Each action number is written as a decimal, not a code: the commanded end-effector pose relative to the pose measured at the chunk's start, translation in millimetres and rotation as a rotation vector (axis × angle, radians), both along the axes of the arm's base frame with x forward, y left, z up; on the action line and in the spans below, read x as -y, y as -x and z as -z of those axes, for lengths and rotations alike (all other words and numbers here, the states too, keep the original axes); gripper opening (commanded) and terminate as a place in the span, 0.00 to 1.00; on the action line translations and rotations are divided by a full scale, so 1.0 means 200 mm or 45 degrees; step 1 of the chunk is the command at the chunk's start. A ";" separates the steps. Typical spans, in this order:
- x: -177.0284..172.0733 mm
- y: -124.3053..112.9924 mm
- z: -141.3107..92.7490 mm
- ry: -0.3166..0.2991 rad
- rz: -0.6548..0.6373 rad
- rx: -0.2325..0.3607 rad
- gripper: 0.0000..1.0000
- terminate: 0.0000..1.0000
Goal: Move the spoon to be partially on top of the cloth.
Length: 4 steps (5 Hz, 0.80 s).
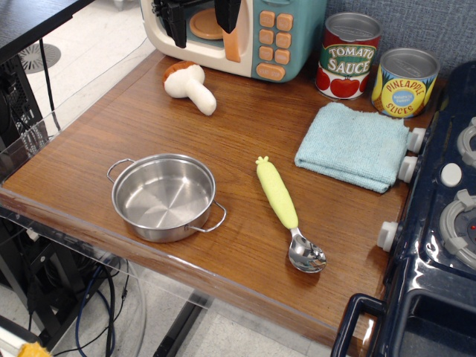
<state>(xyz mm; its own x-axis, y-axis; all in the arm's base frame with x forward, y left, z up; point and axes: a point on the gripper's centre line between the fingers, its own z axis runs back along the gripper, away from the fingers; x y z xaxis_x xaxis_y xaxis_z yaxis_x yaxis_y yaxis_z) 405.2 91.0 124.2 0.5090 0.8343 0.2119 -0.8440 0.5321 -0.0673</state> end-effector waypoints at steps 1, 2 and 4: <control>0.00 0.00 0.00 0.000 0.000 0.000 1.00 0.00; 0.12 0.04 0.05 0.057 0.066 -0.038 1.00 0.00; 0.38 0.20 0.09 0.141 0.166 -0.080 1.00 0.00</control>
<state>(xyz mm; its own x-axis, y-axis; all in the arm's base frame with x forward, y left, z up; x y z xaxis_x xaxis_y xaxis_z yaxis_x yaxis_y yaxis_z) 362.6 13.5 83.2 0.6275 0.7774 0.0435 -0.7768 0.6289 -0.0334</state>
